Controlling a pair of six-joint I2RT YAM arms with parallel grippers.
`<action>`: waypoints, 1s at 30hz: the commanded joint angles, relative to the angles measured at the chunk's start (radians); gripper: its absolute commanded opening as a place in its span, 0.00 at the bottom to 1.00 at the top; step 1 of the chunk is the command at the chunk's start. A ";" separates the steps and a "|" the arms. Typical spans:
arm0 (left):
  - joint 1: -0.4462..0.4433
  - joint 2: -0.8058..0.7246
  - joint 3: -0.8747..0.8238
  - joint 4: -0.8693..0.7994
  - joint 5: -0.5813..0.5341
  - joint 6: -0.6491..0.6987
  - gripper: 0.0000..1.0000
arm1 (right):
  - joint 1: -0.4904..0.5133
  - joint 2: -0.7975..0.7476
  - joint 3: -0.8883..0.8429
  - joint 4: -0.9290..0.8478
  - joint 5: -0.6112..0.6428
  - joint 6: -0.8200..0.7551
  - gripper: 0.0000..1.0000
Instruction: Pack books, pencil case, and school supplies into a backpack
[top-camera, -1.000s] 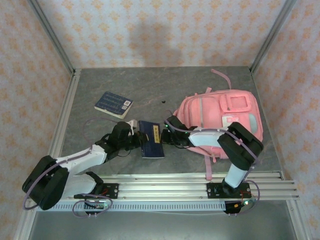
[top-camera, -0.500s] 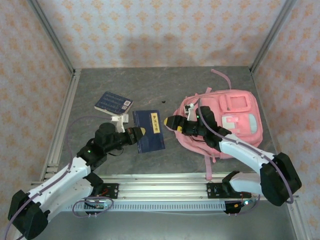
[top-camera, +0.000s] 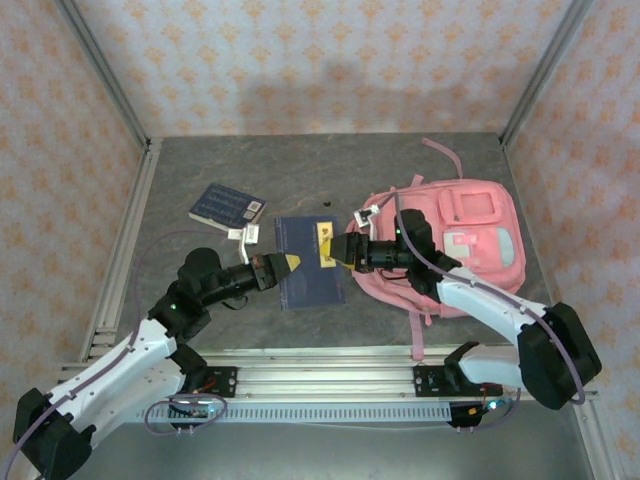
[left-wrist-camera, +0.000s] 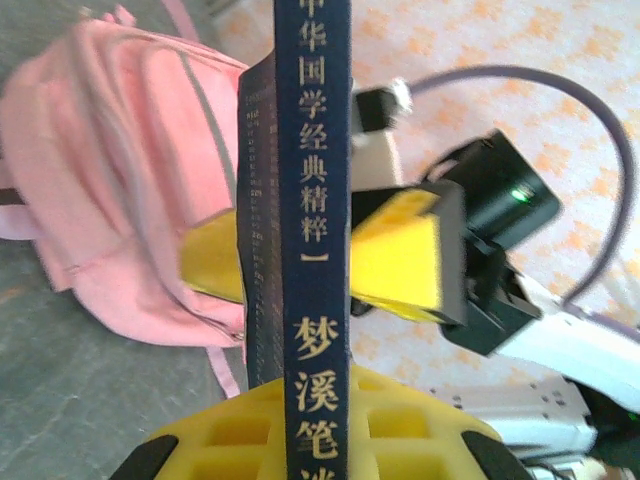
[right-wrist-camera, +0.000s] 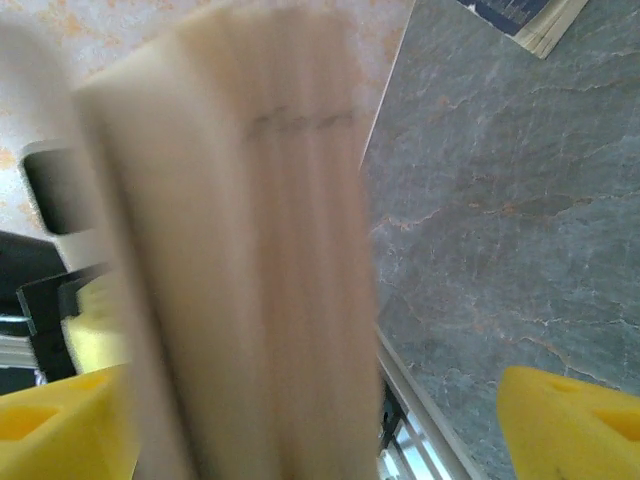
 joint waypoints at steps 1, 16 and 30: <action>-0.033 -0.009 0.068 0.089 0.072 0.013 0.00 | -0.001 0.009 0.004 0.170 -0.068 0.067 0.83; -0.054 0.004 0.118 -0.046 0.016 0.086 0.09 | -0.026 -0.112 -0.022 0.237 -0.101 0.123 0.00; -0.060 -0.088 0.068 -0.053 -0.253 -0.053 0.85 | -0.011 -0.233 -0.096 0.333 0.479 0.375 0.00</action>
